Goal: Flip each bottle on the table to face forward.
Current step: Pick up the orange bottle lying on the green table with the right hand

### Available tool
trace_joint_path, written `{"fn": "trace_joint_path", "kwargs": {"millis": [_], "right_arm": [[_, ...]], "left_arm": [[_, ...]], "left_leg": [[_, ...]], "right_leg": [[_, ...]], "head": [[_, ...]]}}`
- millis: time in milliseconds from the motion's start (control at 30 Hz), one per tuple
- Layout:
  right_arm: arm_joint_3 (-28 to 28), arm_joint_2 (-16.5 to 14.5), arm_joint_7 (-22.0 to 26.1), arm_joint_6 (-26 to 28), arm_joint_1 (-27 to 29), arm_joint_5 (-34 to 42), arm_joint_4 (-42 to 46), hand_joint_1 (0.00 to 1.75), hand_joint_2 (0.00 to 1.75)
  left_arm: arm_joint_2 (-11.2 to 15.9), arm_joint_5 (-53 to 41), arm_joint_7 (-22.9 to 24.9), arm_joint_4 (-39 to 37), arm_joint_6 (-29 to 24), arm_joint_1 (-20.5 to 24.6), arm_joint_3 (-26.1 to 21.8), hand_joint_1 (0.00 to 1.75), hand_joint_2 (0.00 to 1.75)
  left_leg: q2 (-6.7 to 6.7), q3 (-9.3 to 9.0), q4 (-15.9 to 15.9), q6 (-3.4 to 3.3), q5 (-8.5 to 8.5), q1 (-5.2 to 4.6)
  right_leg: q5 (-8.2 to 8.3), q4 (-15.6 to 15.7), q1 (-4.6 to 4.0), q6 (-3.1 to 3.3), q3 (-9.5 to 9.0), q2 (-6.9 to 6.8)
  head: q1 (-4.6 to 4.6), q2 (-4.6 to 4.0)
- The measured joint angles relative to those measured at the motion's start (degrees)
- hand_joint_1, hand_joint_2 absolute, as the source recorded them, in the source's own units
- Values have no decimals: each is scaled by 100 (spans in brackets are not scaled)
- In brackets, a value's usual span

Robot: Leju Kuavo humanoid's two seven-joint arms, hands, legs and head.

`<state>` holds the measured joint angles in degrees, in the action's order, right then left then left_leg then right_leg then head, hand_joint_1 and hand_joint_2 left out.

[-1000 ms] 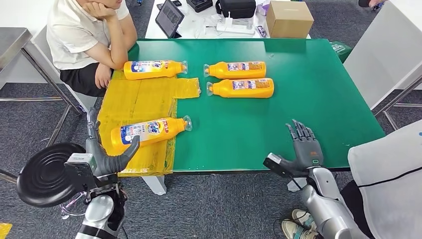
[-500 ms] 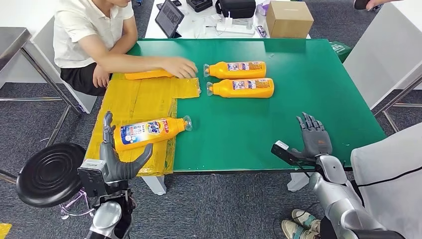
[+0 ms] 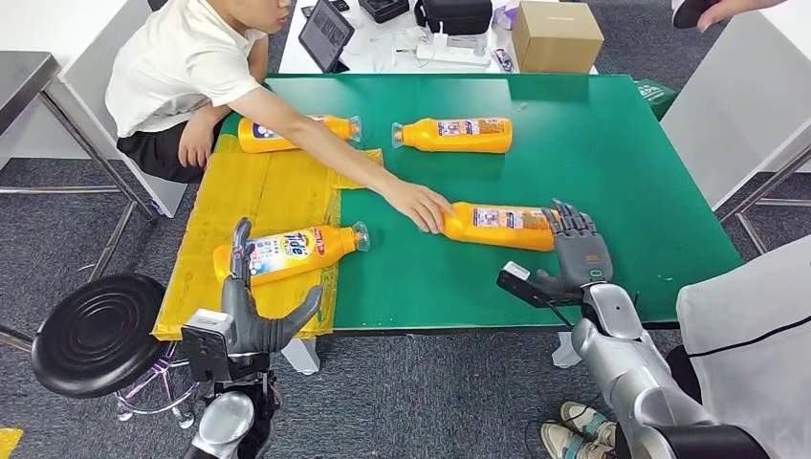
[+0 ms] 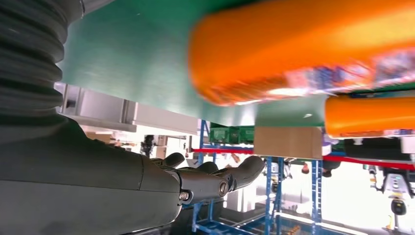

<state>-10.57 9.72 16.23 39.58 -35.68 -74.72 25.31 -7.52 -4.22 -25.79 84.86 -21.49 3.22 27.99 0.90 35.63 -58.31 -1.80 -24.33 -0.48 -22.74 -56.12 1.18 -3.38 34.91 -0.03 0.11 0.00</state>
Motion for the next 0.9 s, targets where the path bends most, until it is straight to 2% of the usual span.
{"fn": "trace_joint_path", "kwargs": {"millis": [233, 433, 600, 900], "right_arm": [[-86, -83, -48, -39, -34, -66, -11, 0, 175], [-105, -197, -40, -455, -94, 167, -91, 0, 175], [-105, -295, -122, -592, -106, 187, -167, 0, 175], [-105, -291, -485, -843, -147, 180, -333, 0, 175]], "left_arm": [[-5, 2, 0, -61, -1, 3, 34, 0, 175], [-20, 8, 4, -89, 9, 42, 66, 0, 175], [-33, 40, 23, -111, 43, 94, 118, 0, 175], [-35, 128, 27, -150, 116, 121, 183, 0, 175]], "left_leg": [[0, 0, 0, 0, 0, 0], [-1, -1, 0, 0, 0, 0], [0, 0, 0, 0, 0, 0], [-1, 0, 0, 0, 0, -1]], "right_leg": [[0, 0, 0, 0, 0, 0], [0, 0, 0, 0, 1, 1], [0, 0, 0, 0, 1, 0], [0, 0, 0, 0, 1, 0]], "head": [[-1, 0], [-1, 0], [-1, 0], [0, 0]]}}
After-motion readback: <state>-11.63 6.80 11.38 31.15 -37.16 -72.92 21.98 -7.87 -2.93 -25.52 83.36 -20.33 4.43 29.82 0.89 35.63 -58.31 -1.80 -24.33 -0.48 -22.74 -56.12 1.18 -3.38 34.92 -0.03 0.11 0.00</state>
